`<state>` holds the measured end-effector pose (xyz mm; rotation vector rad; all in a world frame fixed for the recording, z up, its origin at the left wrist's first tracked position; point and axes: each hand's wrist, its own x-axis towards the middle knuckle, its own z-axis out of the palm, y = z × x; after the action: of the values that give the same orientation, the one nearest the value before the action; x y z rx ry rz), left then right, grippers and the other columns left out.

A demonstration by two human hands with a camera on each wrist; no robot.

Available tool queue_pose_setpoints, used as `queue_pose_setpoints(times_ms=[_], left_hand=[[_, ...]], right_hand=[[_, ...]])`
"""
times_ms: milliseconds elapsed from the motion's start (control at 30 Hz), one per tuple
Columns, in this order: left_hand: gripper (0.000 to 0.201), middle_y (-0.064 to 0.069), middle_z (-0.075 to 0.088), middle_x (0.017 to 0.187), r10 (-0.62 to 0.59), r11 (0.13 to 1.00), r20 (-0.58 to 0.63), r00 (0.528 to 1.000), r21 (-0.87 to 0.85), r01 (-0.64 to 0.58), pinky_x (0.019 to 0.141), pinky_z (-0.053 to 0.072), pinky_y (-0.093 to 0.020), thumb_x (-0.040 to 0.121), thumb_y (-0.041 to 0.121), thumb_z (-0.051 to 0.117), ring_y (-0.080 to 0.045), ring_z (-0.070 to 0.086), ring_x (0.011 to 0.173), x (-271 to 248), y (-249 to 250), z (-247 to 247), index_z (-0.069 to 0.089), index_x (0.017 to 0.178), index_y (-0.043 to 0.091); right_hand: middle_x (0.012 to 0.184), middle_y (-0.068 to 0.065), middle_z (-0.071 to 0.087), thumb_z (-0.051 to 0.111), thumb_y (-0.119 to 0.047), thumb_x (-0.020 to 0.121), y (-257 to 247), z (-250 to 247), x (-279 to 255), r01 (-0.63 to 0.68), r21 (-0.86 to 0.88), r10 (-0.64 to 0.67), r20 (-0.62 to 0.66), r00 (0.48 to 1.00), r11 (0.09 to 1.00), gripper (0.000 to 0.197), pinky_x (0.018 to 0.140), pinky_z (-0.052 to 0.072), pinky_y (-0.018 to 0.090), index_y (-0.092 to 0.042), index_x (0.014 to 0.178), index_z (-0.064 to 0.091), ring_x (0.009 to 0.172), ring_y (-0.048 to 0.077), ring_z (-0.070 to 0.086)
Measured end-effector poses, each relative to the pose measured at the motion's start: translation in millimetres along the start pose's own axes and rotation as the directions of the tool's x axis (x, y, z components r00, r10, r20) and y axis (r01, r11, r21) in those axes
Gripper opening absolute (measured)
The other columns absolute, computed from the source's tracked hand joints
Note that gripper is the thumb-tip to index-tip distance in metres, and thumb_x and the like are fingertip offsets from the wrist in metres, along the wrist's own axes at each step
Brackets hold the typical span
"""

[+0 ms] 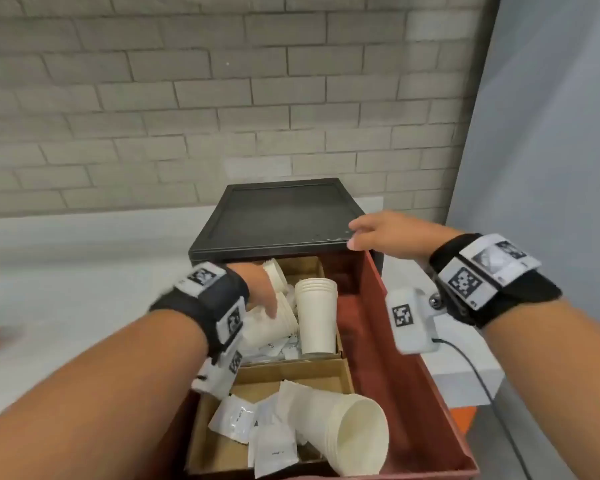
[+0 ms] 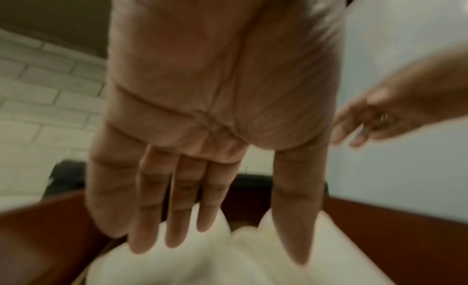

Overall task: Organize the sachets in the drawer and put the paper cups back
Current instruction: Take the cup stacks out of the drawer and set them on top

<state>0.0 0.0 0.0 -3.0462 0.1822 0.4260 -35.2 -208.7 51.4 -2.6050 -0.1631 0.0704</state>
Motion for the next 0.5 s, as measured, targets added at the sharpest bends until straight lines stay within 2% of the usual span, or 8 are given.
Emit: queue_pose_setpoints(times_ms=[33, 100, 167, 267, 367, 433, 500], left_hand=[[0.051, -0.006, 0.054, 0.131, -0.039, 0.999, 0.111, 0.993, 0.043, 0.034, 0.097, 0.042, -0.031, 0.085, 0.036, 0.064, -0.023, 0.051, 0.120, 0, 3, 9, 0.054, 0.128, 0.009], [0.061, -0.007, 0.049, 0.137, -0.104, 0.994, 0.225, 0.969, 0.001, 0.106, 0.103, 0.038, -0.034, 0.081, 0.033, 0.070, -0.026, 0.046, 0.126, 13, 2, 31, 0.048, 0.134, 0.014], [0.070, -0.009, 0.049, 0.137, -0.094, 0.992, 0.214, 0.972, -0.058, 0.109, 0.103, 0.040, -0.036, 0.075, 0.032, 0.075, -0.027, 0.047, 0.124, 22, -1, 47, 0.045, 0.136, 0.015], [0.080, -0.008, 0.049, 0.135, -0.062, 0.988, 0.127, 0.990, -0.133, 0.079, 0.103, 0.042, -0.038, 0.071, 0.032, 0.079, -0.026, 0.047, 0.124, 24, -4, 56, 0.038, 0.137, 0.014], [0.071, -0.008, 0.050, 0.131, -0.067, 0.953, 0.105, 0.992, -0.289, 0.095, 0.100, 0.043, -0.035, 0.074, 0.031, 0.075, -0.025, 0.048, 0.121, 20, -9, 46, 0.042, 0.134, 0.013], [0.064, -0.009, 0.054, 0.124, -0.087, 0.888, 0.072, 0.994, -0.447, 0.110, 0.093, 0.045, -0.032, 0.075, 0.033, 0.073, -0.024, 0.052, 0.112, 16, -15, 29, 0.047, 0.129, 0.011], [0.075, -0.007, 0.060, 0.112, -0.132, 0.769, -0.033, 0.991, -0.634, 0.082, 0.086, 0.048, -0.031, 0.057, 0.047, 0.077, -0.022, 0.057, 0.099, 9, -18, 9, 0.056, 0.119, 0.010]], right_hand=[[0.145, 0.002, 0.044, 0.056, -0.033, 0.091, -1, 5, 3, 0.006, 0.055, -0.006, 0.001, 1.000, 0.998, 0.055, 0.112, 0.028, 0.031, -0.015, 0.141, 0.041, 0.133, 0.019, 0.040], [0.145, 0.004, 0.043, 0.056, -0.031, 0.091, -4, 13, 6, 0.016, 0.124, -0.019, 0.021, 1.000, 0.992, 0.055, 0.113, 0.031, 0.038, -0.013, 0.140, 0.041, 0.132, 0.021, 0.041], [0.145, 0.004, 0.043, 0.056, -0.030, 0.092, -7, 21, 8, 0.020, 0.159, -0.029, 0.055, 0.998, 0.987, 0.054, 0.112, 0.033, 0.040, -0.013, 0.140, 0.041, 0.132, 0.021, 0.042], [0.143, 0.002, 0.045, 0.054, -0.029, 0.092, -10, 25, 8, 0.024, 0.206, -0.040, 0.071, 0.997, 0.978, 0.051, 0.111, 0.035, 0.040, -0.016, 0.140, 0.042, 0.130, 0.020, 0.044], [0.138, 0.002, 0.050, 0.055, -0.028, 0.092, -8, 26, 10, 0.023, 0.247, -0.041, 0.069, 0.997, 0.969, 0.049, 0.109, 0.037, 0.039, -0.017, 0.138, 0.044, 0.126, 0.018, 0.048], [0.130, 0.004, 0.056, 0.056, -0.028, 0.091, -6, 26, 11, 0.012, 0.278, -0.033, 0.072, 0.997, 0.961, 0.046, 0.107, 0.040, 0.039, -0.016, 0.135, 0.048, 0.119, 0.018, 0.053], [0.118, 0.006, 0.061, 0.056, -0.026, 0.091, -5, 28, 13, -0.008, 0.350, -0.017, 0.070, 0.997, 0.937, 0.039, 0.105, 0.042, 0.037, -0.011, 0.127, 0.055, 0.112, 0.020, 0.057]])
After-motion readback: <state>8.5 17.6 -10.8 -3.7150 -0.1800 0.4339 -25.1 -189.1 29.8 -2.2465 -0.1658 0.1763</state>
